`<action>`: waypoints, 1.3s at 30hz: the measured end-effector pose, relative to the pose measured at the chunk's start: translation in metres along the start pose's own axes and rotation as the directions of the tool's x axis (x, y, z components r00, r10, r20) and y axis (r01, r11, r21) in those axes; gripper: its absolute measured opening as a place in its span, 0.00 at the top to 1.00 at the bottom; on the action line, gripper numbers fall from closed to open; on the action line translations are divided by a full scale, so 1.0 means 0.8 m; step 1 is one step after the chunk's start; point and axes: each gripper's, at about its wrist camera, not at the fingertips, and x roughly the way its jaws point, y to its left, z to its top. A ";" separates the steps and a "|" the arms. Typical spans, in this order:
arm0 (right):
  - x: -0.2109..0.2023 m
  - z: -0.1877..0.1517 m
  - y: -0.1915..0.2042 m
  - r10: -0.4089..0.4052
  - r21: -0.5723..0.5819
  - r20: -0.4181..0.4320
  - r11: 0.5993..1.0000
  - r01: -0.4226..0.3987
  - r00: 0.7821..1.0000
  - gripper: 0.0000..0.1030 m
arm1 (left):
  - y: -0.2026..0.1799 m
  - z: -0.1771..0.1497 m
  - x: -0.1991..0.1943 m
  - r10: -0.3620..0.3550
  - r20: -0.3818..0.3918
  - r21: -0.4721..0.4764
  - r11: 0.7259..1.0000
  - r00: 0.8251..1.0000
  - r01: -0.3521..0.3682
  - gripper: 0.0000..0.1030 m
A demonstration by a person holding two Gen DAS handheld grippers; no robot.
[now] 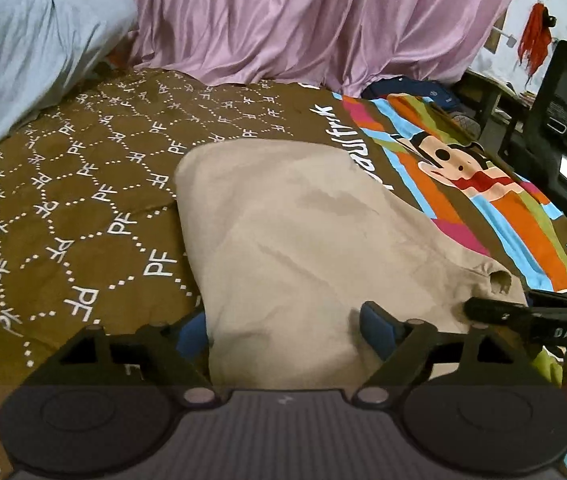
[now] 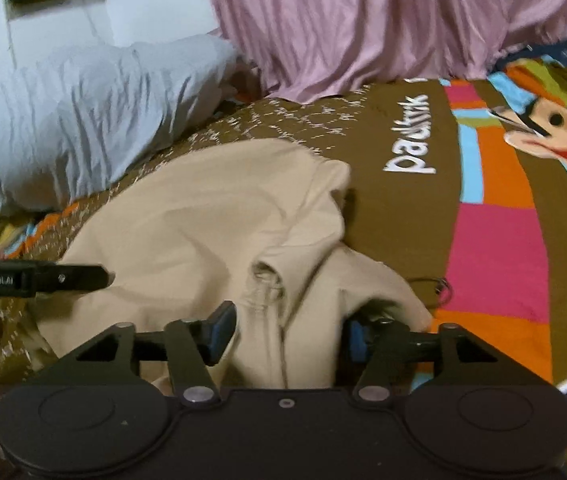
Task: Fold large clothes
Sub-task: 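Open both grippers and lift them away from the folded jacket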
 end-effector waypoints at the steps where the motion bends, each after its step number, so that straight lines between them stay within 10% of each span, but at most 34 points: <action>1: -0.006 0.001 -0.004 -0.004 0.017 0.004 1.000 0.004 1.000 0.37 | -0.001 -0.001 -0.003 0.006 0.003 -0.003 1.000 1.000 -0.006 0.14; 19: -0.194 0.018 0.059 -0.046 -0.075 0.297 0.995 0.071 0.954 0.01 | -0.111 -0.014 -0.197 0.166 0.205 -0.007 0.986 0.965 -0.168 0.01; 39: -0.368 -0.100 0.123 -0.113 -0.107 0.495 0.976 0.190 0.862 0.01 | -0.151 -0.146 -0.319 0.323 0.310 -0.092 0.946 0.894 -0.310 0.00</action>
